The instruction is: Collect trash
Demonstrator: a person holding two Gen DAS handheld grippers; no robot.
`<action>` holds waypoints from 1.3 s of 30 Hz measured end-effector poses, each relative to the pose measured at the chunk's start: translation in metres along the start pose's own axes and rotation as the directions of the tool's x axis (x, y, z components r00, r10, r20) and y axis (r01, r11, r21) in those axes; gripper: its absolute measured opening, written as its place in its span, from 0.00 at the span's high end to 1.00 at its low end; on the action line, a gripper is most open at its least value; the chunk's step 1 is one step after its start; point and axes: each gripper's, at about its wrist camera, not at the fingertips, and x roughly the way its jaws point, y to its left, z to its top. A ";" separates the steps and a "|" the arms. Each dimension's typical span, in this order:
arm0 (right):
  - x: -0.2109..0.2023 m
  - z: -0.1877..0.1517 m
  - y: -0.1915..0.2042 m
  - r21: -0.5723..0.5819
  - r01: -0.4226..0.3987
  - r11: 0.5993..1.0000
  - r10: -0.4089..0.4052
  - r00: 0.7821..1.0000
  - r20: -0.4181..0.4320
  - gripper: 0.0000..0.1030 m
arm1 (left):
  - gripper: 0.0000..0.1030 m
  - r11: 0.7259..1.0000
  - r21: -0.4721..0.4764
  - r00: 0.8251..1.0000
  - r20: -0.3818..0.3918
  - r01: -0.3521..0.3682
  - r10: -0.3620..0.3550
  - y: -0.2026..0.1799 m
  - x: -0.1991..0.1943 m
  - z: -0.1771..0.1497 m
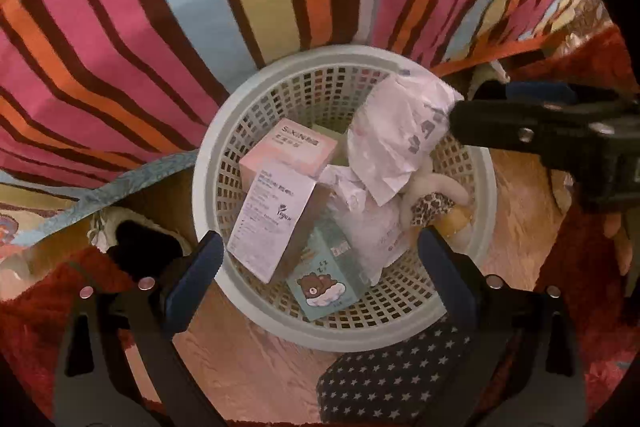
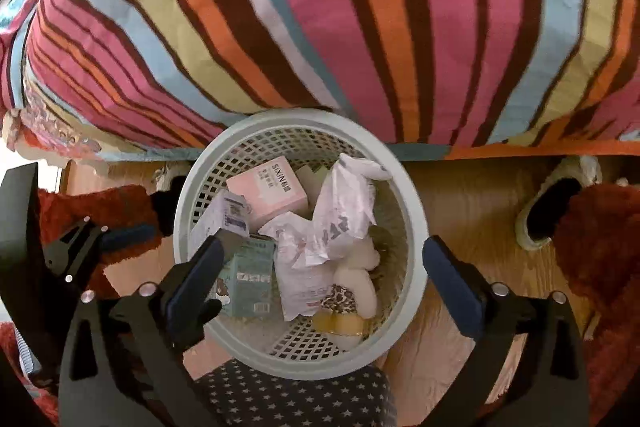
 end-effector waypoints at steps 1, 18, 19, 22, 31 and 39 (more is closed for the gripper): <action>-0.007 0.000 -0.001 0.011 0.002 1.000 -0.002 1.000 0.011 0.08 | 0.08 1.000 -0.020 1.000 0.011 0.000 0.000 0.003 -0.005 0.002; -0.103 -0.002 0.022 0.039 0.127 0.991 -0.132 0.978 0.161 0.08 | 0.08 0.975 -0.204 0.953 0.266 -0.089 0.143 0.026 -0.132 0.030; -0.105 -0.003 0.021 0.047 0.126 0.991 -0.132 0.978 0.164 0.08 | 0.08 0.971 -0.218 0.949 0.273 -0.100 0.159 0.027 -0.139 0.030; -0.112 -0.007 0.017 0.068 0.139 0.988 -0.149 0.974 0.171 0.08 | 0.08 0.967 -0.240 0.943 0.290 -0.090 0.160 0.024 -0.153 0.026; -0.132 -0.013 0.024 0.044 0.203 0.978 -0.207 0.951 0.229 0.08 | 0.08 0.971 -0.191 0.917 0.342 -0.145 0.205 -0.001 -0.182 0.022; -0.132 -0.010 0.022 0.055 0.211 0.976 -0.218 0.947 0.237 0.08 | 0.08 0.971 -0.154 0.916 0.332 -0.181 0.223 -0.013 -0.179 0.023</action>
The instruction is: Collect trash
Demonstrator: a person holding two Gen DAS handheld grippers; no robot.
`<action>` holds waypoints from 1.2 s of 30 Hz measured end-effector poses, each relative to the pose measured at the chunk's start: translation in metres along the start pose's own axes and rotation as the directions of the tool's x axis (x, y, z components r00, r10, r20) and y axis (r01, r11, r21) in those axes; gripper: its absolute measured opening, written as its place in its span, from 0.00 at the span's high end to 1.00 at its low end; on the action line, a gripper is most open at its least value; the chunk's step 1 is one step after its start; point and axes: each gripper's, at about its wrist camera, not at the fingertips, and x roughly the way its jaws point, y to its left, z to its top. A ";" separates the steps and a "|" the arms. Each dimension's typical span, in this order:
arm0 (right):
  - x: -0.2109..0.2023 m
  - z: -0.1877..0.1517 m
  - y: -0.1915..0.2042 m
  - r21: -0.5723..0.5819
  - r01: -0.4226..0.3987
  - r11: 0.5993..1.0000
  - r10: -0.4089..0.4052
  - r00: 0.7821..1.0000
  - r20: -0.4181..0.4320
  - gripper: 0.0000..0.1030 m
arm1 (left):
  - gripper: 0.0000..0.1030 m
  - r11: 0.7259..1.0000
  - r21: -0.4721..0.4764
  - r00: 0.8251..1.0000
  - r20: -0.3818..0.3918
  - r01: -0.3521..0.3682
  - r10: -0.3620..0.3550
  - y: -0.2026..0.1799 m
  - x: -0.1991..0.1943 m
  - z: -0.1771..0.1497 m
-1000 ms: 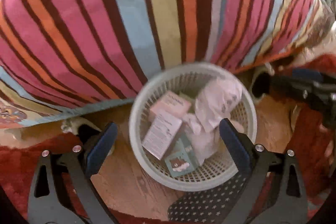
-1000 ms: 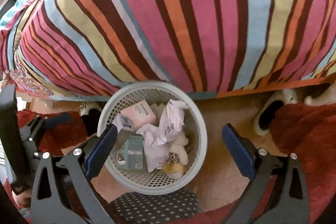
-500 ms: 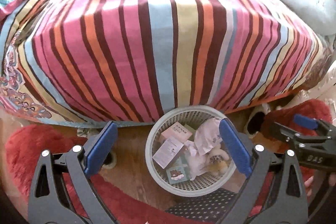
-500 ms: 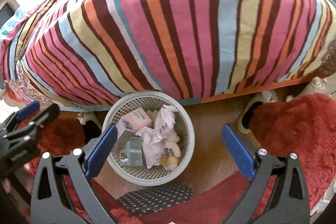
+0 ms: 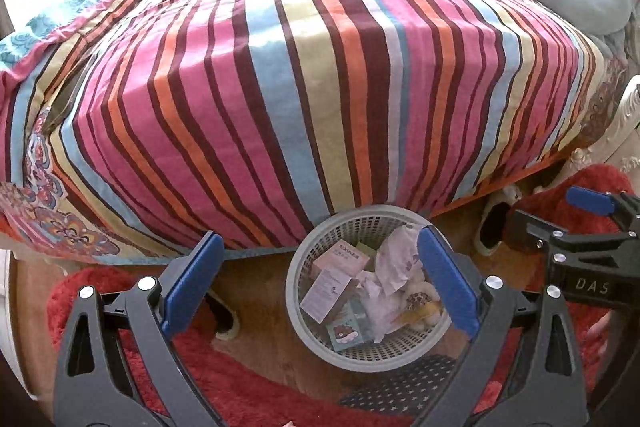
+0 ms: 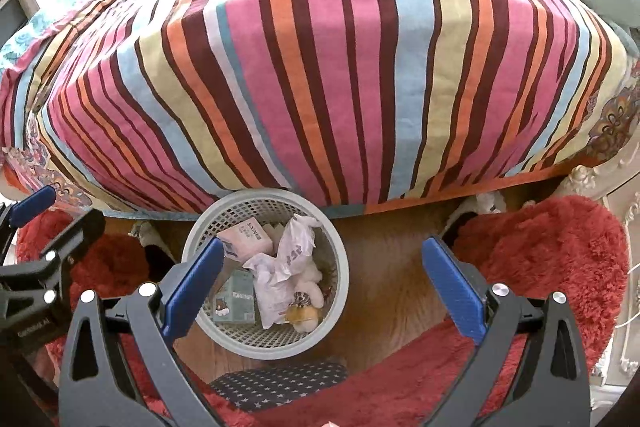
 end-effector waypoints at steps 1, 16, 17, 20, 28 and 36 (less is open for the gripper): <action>0.000 0.000 -0.001 0.000 0.004 1.000 -0.004 1.000 -0.002 0.08 | 0.08 1.000 -0.002 1.000 -0.001 0.000 0.000 0.000 0.001 0.000; 0.009 -0.004 0.000 -0.002 0.007 1.000 -0.007 0.999 -0.031 0.08 | 0.08 1.000 -0.008 1.000 -0.011 0.003 -0.004 0.001 0.006 0.000; 0.009 -0.004 0.000 -0.004 0.007 1.000 -0.007 0.999 -0.032 0.08 | 0.08 1.000 -0.010 1.000 -0.012 0.005 -0.005 0.001 0.006 -0.001; 0.010 -0.004 0.002 -0.005 0.007 1.000 -0.007 0.999 -0.034 0.08 | 0.08 1.000 -0.016 1.000 -0.013 0.007 -0.007 0.002 0.005 -0.001; 0.012 -0.006 0.004 -0.013 0.001 1.000 -0.002 0.999 -0.040 0.08 | 0.08 1.000 -0.027 1.000 -0.022 0.012 -0.012 0.003 0.006 -0.002; 0.013 -0.006 0.004 -0.011 0.002 1.000 -0.002 0.999 -0.040 0.08 | 0.08 1.000 -0.020 1.000 -0.024 0.020 -0.020 0.003 0.006 -0.002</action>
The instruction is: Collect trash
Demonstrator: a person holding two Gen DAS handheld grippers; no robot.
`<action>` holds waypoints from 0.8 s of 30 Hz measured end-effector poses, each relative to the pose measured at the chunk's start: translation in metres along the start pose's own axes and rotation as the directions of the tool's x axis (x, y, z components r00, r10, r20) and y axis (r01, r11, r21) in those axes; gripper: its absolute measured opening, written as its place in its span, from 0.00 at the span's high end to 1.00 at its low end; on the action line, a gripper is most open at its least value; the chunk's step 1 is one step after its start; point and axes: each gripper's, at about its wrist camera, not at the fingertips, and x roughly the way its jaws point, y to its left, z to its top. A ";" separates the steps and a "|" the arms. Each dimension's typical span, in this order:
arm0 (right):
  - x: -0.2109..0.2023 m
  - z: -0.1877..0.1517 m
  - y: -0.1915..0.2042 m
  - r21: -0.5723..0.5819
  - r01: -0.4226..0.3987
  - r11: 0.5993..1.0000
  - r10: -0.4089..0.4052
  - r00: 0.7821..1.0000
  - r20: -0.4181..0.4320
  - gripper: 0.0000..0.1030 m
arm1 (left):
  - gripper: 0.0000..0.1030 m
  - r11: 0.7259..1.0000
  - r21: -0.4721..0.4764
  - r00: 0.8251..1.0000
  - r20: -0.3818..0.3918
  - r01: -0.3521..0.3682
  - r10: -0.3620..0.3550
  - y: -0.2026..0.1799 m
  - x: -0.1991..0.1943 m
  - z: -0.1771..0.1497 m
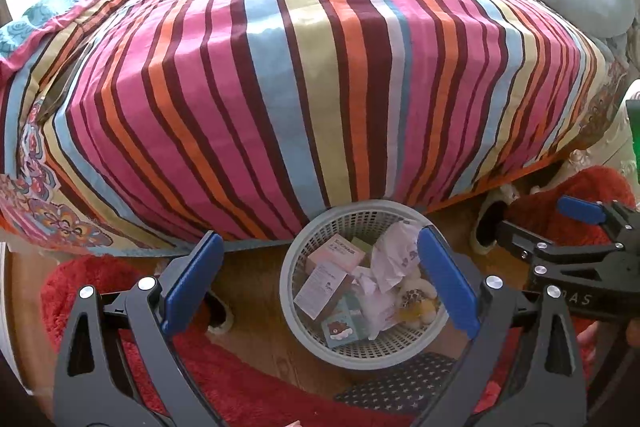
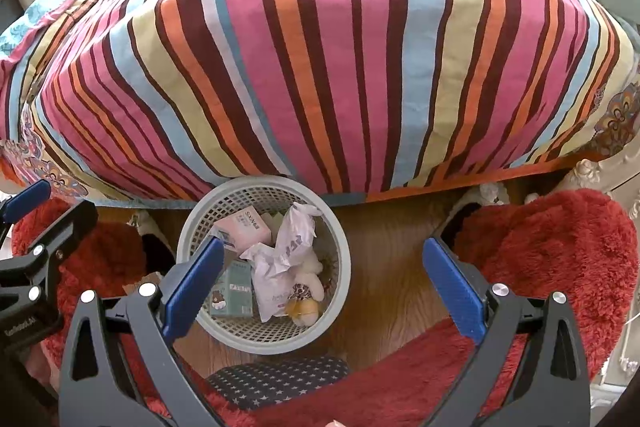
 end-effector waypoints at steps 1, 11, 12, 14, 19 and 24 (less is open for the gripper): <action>0.000 0.000 0.000 -0.001 0.001 1.000 -0.001 1.000 0.000 0.08 | 0.08 1.000 0.000 1.000 -0.001 0.003 -0.003 0.000 0.000 0.000; 0.002 -0.001 -0.001 -0.007 -0.003 1.000 0.002 1.000 -0.007 0.08 | 0.08 1.000 -0.008 1.000 -0.011 0.011 -0.011 0.002 0.003 0.000; 0.002 -0.001 0.000 -0.007 -0.002 1.000 0.002 1.000 -0.007 0.08 | 0.08 1.000 -0.008 1.000 -0.013 0.010 -0.010 0.001 0.004 0.000; 0.002 0.000 0.000 -0.007 -0.002 1.000 0.002 1.000 -0.008 0.08 | 0.08 1.000 -0.008 1.000 -0.015 0.010 -0.010 0.002 0.004 0.000; 0.003 0.000 0.002 -0.003 -0.002 1.000 0.002 1.000 -0.011 0.08 | 0.08 1.000 -0.010 1.000 -0.024 0.016 -0.017 0.002 0.006 -0.001; 0.004 -0.001 0.001 -0.001 -0.004 1.000 0.004 1.000 -0.016 0.08 | 0.08 1.000 -0.026 1.000 0.023 -0.004 0.005 0.004 0.000 -0.003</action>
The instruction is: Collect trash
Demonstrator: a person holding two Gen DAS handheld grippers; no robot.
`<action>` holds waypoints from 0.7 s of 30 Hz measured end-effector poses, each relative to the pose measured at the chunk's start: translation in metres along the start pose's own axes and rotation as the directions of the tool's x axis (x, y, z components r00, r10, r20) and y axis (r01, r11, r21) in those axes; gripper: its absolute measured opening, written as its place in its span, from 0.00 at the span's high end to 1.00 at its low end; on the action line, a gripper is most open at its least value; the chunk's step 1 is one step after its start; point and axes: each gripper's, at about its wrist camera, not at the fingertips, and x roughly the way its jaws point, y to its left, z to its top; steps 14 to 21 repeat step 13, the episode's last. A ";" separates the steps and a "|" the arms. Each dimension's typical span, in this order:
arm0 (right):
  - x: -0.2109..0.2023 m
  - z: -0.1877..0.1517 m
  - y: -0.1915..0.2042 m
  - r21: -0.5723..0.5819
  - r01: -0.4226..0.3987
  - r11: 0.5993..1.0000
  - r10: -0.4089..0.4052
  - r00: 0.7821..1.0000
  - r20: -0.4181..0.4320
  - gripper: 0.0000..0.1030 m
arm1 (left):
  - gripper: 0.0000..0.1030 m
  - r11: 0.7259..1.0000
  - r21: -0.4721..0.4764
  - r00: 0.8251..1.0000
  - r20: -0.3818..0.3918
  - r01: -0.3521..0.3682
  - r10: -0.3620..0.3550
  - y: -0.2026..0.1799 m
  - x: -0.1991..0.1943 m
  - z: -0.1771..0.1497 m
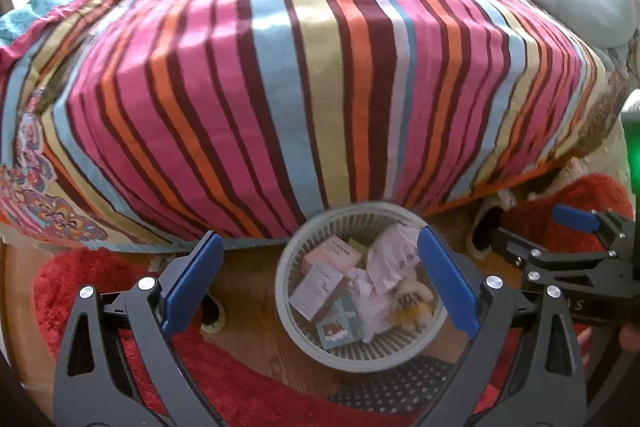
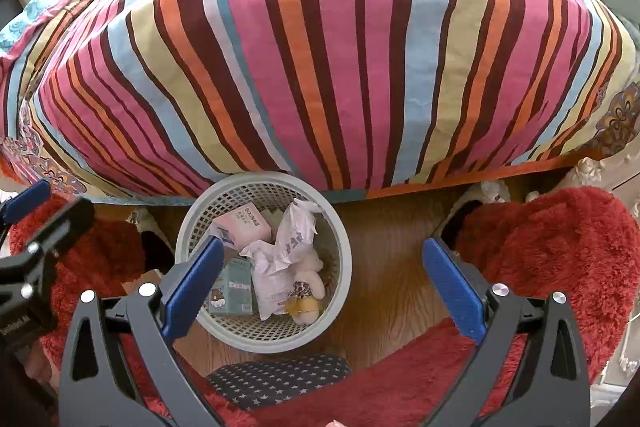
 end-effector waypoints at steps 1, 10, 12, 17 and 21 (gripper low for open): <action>0.001 0.000 0.000 0.001 0.000 1.000 0.000 1.000 -0.002 0.08 | 0.08 1.000 0.006 1.000 0.006 -0.009 0.008 0.000 -0.001 0.000; 0.003 -0.001 0.001 0.009 0.000 1.000 0.000 1.000 -0.005 0.08 | 0.08 1.000 -0.017 1.000 -0.025 0.014 -0.014 0.005 0.003 0.004; 0.003 0.000 0.001 0.012 0.003 1.000 -0.003 1.000 -0.004 0.08 | 0.08 1.000 -0.018 0.999 -0.030 0.015 -0.015 0.004 0.005 0.003; 0.002 0.000 0.001 0.013 0.003 1.000 -0.003 1.000 -0.004 0.08 | 0.08 1.000 -0.018 0.999 -0.033 0.016 -0.017 0.004 0.005 0.003; 0.002 0.000 0.001 0.013 0.003 1.000 -0.003 1.000 -0.004 0.08 | 0.08 1.000 -0.018 0.999 -0.033 0.016 -0.017 0.004 0.005 0.003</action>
